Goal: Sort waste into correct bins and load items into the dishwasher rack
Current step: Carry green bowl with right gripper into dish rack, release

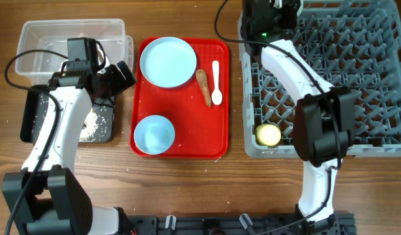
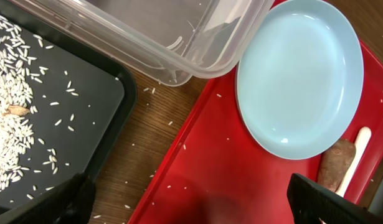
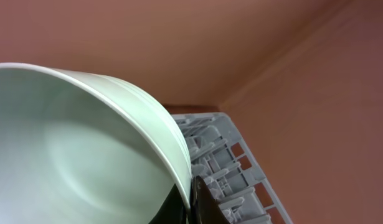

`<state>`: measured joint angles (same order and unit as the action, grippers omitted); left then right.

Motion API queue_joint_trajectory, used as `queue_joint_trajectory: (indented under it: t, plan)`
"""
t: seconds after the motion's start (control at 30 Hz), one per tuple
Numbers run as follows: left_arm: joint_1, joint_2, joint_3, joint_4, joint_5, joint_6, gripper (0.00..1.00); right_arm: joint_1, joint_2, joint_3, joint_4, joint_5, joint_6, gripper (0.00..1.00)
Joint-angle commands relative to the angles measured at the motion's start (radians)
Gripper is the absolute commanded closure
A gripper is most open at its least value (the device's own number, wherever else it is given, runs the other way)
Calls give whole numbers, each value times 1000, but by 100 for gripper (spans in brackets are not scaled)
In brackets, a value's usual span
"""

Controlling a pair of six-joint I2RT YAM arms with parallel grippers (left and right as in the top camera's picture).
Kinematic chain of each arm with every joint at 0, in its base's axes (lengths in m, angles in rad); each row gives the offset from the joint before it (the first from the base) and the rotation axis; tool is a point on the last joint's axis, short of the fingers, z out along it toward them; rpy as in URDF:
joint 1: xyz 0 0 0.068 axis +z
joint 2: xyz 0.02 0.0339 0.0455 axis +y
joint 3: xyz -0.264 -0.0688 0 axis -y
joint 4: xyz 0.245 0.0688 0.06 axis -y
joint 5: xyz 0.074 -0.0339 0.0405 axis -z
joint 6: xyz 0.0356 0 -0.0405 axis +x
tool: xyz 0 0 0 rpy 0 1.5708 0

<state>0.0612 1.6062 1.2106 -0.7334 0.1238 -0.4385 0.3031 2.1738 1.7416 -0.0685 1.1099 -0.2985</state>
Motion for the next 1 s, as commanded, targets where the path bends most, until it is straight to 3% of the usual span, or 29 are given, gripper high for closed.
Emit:
queue_joint_trajectory:
  t: [0.0,0.17,0.3,0.33,0.43,0.53,0.57,0.63,0.8,0.87,0.97]
  plan:
    - [7,-8,0,2,-6,6,0,7,51,11,-12,-20,-1,96]
    - [7,-8,0,2,-6,6,0,11,63,10,-163,-126,135,96]
    - [7,-8,0,2,-6,6,0,39,63,10,-269,-174,148,91]
    - [7,-8,0,2,-6,6,0,56,63,10,-276,-174,148,78]
    - [7,-8,0,2,-6,6,0,99,63,10,-281,-173,148,49]
    - [7,-8,0,2,-6,6,0,134,43,11,-284,-172,159,4]
    - [7,-8,0,2,-6,6,0,148,23,11,-285,-169,200,0]
    - [7,-8,0,2,-6,6,0,156,-14,11,-285,-193,293,0]
    - [7,-8,0,2,-6,5,0,161,-120,11,-383,-486,303,0]
    - [7,-8,0,2,-6,6,0,178,-226,11,-484,-819,317,1]
    - [7,-8,0,2,-6,5,0,188,-325,11,-629,-1357,518,0]
